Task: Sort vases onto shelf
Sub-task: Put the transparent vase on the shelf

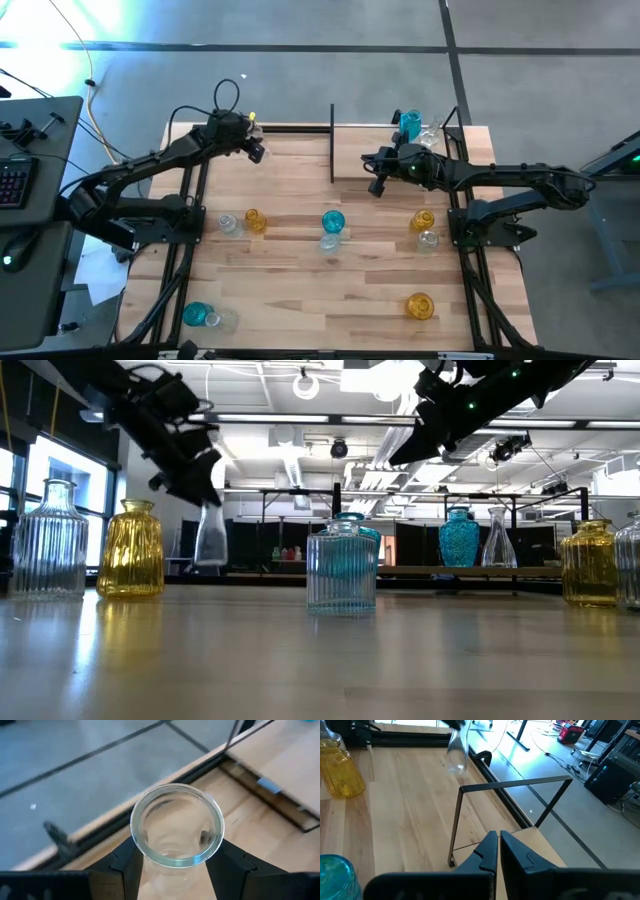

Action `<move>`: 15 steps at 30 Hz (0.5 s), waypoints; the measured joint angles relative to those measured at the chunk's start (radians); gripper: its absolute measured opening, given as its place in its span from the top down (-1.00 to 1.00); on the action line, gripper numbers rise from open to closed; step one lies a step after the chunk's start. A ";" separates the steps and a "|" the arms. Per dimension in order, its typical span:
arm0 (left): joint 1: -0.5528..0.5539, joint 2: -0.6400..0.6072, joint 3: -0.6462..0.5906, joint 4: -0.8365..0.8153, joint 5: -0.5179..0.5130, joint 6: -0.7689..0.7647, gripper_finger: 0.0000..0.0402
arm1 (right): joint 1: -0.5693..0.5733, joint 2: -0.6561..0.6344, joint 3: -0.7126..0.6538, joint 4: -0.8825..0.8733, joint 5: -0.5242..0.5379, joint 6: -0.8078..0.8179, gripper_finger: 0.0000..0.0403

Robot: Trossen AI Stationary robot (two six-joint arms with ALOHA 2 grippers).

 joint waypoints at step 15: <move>-0.080 0.027 0.463 -0.197 0.087 0.106 0.18 | 0.000 -0.175 0.000 -0.134 -0.031 -0.015 1.00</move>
